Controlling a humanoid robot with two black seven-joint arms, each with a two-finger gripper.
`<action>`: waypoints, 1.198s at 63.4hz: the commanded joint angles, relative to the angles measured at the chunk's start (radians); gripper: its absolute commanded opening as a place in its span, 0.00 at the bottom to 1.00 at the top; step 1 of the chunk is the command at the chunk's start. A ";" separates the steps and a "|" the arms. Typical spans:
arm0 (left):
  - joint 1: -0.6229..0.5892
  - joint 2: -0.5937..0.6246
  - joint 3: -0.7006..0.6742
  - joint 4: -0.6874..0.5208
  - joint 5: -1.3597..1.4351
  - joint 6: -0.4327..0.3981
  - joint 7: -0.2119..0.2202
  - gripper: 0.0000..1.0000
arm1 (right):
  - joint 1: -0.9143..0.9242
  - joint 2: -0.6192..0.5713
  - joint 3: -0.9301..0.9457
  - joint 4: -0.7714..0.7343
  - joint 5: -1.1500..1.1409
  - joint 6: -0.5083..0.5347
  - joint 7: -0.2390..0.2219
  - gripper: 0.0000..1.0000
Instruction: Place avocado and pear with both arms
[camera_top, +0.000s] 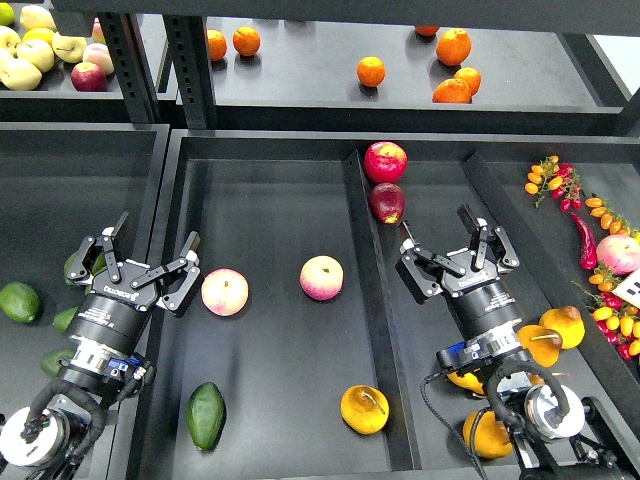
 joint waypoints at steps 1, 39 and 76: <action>0.000 0.000 -0.001 0.000 0.000 -0.001 0.002 0.99 | 0.000 0.000 0.002 0.000 -0.001 0.005 0.000 1.00; 0.000 0.000 -0.001 0.000 0.002 -0.009 -0.003 0.99 | -0.002 0.000 0.010 0.001 -0.001 0.024 -0.002 1.00; 0.021 0.000 0.003 0.000 0.002 -0.011 0.003 1.00 | -0.006 0.000 0.028 0.004 0.000 0.030 0.000 1.00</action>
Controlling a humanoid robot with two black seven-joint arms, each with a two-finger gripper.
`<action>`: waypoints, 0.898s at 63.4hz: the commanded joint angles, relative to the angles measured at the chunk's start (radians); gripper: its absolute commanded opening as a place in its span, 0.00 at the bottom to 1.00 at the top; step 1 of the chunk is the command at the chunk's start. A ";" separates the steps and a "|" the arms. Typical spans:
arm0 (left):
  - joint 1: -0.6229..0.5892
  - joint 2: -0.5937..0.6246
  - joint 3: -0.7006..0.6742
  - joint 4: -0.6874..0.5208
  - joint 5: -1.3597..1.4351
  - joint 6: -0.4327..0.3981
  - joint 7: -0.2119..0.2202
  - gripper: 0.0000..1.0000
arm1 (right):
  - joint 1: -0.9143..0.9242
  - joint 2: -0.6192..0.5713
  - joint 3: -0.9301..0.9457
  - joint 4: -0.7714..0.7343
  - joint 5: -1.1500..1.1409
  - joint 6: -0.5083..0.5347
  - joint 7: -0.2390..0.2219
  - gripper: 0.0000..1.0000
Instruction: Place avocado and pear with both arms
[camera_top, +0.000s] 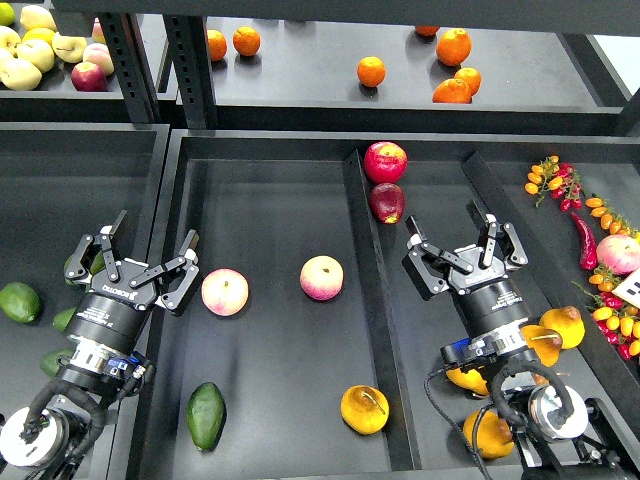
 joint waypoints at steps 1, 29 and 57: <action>0.006 0.000 0.001 0.000 0.000 0.000 0.004 0.99 | 0.000 0.000 0.006 0.000 0.001 0.000 -0.001 1.00; -0.019 0.000 0.048 0.002 0.006 0.006 0.016 0.99 | 0.000 0.000 0.029 0.008 0.001 0.006 0.001 1.00; -0.281 0.204 0.106 0.041 0.012 0.098 0.155 0.99 | 0.000 0.000 0.029 0.009 0.001 0.005 -0.001 1.00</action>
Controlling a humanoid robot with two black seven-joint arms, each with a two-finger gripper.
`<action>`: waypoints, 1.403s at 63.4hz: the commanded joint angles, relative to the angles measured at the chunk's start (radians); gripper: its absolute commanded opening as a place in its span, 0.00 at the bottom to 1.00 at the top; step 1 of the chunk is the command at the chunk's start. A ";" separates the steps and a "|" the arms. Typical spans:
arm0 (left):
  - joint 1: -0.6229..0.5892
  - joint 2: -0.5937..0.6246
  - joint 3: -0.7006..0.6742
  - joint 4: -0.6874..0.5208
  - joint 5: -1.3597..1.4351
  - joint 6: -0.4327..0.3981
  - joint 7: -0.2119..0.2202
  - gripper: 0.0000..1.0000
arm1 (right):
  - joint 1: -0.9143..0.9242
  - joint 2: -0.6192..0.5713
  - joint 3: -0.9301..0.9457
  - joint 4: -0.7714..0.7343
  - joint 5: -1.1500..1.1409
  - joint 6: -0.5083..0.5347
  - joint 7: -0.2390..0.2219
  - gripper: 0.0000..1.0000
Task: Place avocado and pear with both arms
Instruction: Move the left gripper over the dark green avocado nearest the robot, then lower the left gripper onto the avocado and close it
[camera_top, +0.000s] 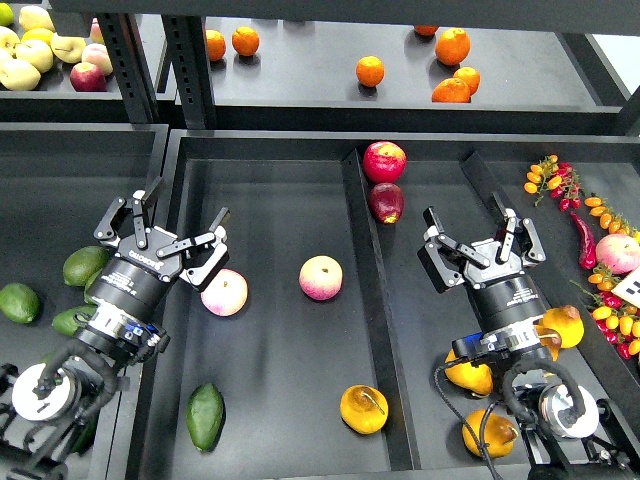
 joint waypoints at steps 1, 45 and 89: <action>-0.079 0.096 0.035 0.030 0.002 0.024 0.111 0.99 | 0.000 0.000 -0.003 0.000 0.000 -0.001 -0.001 1.00; -0.699 0.420 0.727 0.038 0.059 0.041 0.275 0.99 | 0.000 0.000 0.000 0.000 0.001 -0.003 -0.001 1.00; -1.133 0.328 1.656 0.047 0.267 0.041 0.275 0.99 | 0.002 0.000 0.017 0.006 0.003 -0.001 -0.001 1.00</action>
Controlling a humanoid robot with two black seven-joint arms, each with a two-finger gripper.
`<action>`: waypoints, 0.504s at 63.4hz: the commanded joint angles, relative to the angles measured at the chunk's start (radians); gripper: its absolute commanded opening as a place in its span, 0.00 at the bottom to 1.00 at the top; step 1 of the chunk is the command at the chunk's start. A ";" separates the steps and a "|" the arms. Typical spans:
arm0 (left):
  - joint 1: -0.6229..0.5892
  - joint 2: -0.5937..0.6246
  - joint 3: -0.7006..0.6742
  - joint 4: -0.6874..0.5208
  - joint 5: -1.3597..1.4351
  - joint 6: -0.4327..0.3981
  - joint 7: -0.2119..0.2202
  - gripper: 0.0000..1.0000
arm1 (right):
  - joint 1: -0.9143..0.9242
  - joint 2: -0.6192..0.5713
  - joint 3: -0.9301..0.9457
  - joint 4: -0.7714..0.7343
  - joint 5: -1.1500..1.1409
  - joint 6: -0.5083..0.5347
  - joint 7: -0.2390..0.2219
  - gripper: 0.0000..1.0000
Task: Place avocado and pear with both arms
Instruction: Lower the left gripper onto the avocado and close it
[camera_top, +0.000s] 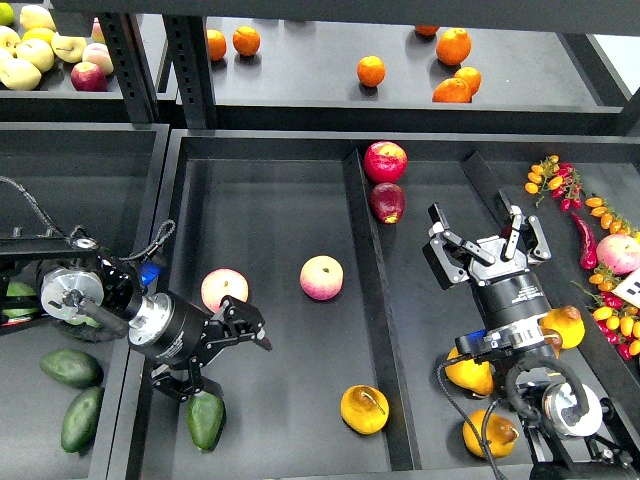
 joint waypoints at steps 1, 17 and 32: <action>-0.065 -0.039 0.109 0.000 0.006 0.002 0.000 0.99 | 0.000 0.000 0.001 0.000 0.000 0.000 0.000 1.00; -0.181 -0.170 0.246 0.006 -0.001 0.014 0.000 0.99 | 0.000 0.000 0.001 0.000 0.000 0.000 0.000 1.00; -0.183 -0.220 0.309 0.020 -0.038 0.052 0.000 0.99 | 0.000 0.000 0.001 0.000 0.001 0.000 0.000 1.00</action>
